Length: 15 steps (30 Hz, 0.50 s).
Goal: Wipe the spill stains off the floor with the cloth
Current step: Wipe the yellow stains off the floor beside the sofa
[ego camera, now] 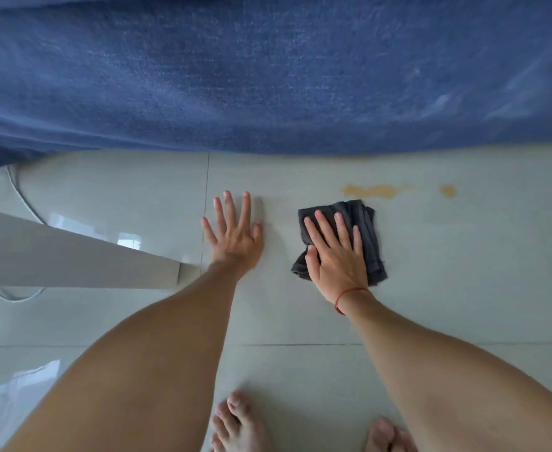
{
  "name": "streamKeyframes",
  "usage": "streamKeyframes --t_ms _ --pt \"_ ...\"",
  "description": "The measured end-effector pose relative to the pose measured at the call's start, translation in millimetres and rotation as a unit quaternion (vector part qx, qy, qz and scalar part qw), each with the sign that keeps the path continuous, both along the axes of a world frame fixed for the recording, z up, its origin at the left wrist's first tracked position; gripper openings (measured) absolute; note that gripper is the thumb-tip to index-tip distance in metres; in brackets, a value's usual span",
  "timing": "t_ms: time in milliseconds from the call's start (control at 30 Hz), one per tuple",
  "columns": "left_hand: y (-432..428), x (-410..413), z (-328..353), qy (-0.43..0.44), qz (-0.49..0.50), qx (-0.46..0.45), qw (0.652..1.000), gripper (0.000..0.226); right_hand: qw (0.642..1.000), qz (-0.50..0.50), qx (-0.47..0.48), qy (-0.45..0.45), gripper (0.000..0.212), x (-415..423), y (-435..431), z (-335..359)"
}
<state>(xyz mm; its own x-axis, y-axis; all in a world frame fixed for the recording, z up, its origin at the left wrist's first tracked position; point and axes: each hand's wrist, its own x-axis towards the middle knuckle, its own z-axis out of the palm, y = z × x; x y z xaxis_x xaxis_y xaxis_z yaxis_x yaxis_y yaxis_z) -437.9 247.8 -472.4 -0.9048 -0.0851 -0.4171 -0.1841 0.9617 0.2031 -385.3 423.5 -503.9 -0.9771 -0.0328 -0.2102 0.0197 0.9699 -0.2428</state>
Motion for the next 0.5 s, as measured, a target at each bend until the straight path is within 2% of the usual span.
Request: streamKeyframes --t_ms 67,167,300,400,500 --pt "27 -2 -1 -0.01 -0.052 0.033 0.998 0.058 0.997 -0.08 0.01 -0.01 0.059 19 35 1" --pt "46 1 -11 -0.051 -0.045 0.042 0.997 0.058 0.985 -0.17 0.014 -0.018 0.064 31 79 3" --pt "51 -1 -13 -0.095 -0.042 0.031 0.994 0.058 0.977 -0.212 0.02 -0.016 0.056 14 91 4" --pt "53 -4 -11 -0.093 -0.04 0.034 0.994 0.058 0.971 -0.239 0.022 -0.017 0.053 -19 79 3" --pt "51 -3 -15 -0.095 -0.043 0.029 0.994 0.058 0.976 -0.217 0.015 -0.015 0.053 -58 58 3"
